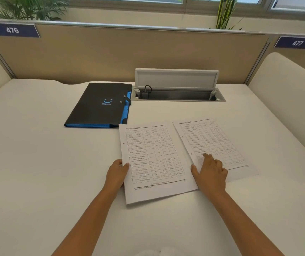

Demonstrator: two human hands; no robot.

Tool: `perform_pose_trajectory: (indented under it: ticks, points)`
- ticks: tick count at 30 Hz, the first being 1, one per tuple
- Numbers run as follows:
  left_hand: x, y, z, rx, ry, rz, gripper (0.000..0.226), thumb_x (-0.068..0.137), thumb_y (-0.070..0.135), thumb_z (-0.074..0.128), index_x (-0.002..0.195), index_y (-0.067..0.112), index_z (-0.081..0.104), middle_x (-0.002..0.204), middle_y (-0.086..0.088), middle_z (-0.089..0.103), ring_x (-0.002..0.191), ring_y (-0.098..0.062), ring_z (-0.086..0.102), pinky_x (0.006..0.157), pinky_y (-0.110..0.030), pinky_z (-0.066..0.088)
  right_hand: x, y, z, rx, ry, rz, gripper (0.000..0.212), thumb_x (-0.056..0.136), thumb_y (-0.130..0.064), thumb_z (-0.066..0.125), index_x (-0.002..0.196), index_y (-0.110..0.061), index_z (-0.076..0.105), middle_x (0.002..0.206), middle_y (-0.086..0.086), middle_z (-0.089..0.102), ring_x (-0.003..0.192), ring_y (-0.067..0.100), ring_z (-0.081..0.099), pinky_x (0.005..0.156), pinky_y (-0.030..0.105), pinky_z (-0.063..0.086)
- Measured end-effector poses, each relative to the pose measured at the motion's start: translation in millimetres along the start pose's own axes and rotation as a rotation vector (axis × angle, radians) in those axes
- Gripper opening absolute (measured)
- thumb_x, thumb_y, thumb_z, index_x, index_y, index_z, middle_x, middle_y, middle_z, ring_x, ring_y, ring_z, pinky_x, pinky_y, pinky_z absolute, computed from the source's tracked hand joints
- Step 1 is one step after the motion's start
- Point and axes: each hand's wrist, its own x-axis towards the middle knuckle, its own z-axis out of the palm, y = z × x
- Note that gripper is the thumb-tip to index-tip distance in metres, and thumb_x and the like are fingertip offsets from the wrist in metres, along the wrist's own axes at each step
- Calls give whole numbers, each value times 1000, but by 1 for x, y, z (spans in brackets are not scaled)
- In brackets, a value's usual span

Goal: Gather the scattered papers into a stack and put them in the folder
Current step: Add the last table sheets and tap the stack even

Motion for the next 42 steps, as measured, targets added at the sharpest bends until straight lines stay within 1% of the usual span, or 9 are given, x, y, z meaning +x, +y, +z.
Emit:
perform_pose_trajectory:
  ticks: [7,12,17,22,27,30,35,39,42]
  points:
    - [0,-1,-1,2,-10,-3,27,93,21,45,116,7,50,115,-13,61,102,-30,61,91,-48,50,5,-10,-21,-43,141,-14,22,94,-26,40,109,-17,53,86,6,69,82,27,61,77,36,40]
    - [0,-2,-1,10,-18,0,27,93,21,45,115,7,50,114,-13,61,100,-30,61,89,-47,51,-9,-43,-32,57,148,-172,14,91,-30,45,95,-21,55,65,-5,59,57,20,45,68,31,27]
    - [3,-3,-1,5,-7,-8,23,93,22,46,110,8,52,111,-12,63,99,-29,61,89,-47,51,-44,-88,-28,132,-70,-361,24,89,-39,43,105,-24,52,83,-3,68,75,22,61,73,34,27]
    - [3,-5,0,19,20,22,22,94,31,41,105,14,50,112,-10,62,89,-23,59,78,-37,52,-60,-116,-24,288,-483,-454,50,87,-59,42,126,-29,43,120,-3,63,112,17,57,107,41,30]
    - [0,-4,1,67,8,73,40,89,31,54,122,9,49,124,-12,59,101,-28,59,82,-35,49,-56,-111,-19,507,-682,-528,57,85,-56,49,135,-35,31,139,-5,50,124,14,48,102,35,39]
    - [0,-3,-2,15,-43,73,37,87,18,58,122,7,52,123,-15,61,104,-33,60,92,-46,50,-43,-95,-22,616,-621,-503,59,85,-51,54,136,-38,28,140,-5,47,125,12,46,102,34,39]
    - [-7,-5,-12,-133,-93,131,37,89,19,56,125,13,49,123,-10,61,103,-28,62,90,-48,51,-7,-54,-26,539,-146,-219,67,87,-34,59,143,-17,24,147,3,36,134,22,36,111,40,29]
    - [-15,0,-14,-267,-128,234,39,85,25,59,123,21,51,121,-4,64,103,-21,64,87,-46,53,17,-34,-43,883,-303,140,65,87,-37,58,141,-17,28,142,11,44,125,28,47,96,36,41]
    - [-18,15,-14,-346,-127,315,34,80,31,60,114,33,56,112,7,68,101,-16,66,83,-41,56,15,-37,-62,1107,-333,-45,41,80,-46,62,116,-27,59,116,-3,67,102,14,65,75,21,54]
